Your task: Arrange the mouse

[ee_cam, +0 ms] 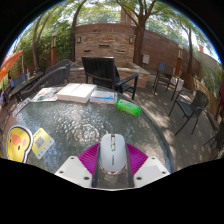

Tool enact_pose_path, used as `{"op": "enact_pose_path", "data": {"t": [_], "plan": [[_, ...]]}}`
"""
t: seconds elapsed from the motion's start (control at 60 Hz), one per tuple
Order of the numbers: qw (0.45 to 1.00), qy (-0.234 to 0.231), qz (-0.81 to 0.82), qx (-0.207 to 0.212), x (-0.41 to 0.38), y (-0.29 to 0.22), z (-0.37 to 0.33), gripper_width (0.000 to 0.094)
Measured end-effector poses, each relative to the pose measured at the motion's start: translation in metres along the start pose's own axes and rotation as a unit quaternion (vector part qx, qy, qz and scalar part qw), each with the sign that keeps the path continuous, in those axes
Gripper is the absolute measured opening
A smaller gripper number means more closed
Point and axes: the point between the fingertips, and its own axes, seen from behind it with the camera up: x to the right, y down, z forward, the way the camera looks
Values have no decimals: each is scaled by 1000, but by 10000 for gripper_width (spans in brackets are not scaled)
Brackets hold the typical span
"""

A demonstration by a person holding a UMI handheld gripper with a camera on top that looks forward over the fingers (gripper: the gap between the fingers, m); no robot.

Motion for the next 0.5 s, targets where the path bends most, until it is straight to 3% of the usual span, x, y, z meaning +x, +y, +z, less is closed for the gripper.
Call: {"op": "enact_pose_path", "data": {"t": [0.167, 0.3, 0.417, 0.5], "plan": [[999, 39, 3, 15, 2, -13, -30, 354], [992, 78, 49, 89, -4, -87, -100, 355], [982, 55, 65, 168, -67, -159, -175, 353], [981, 13, 61, 186, -142, -177, -200, 352]]}}
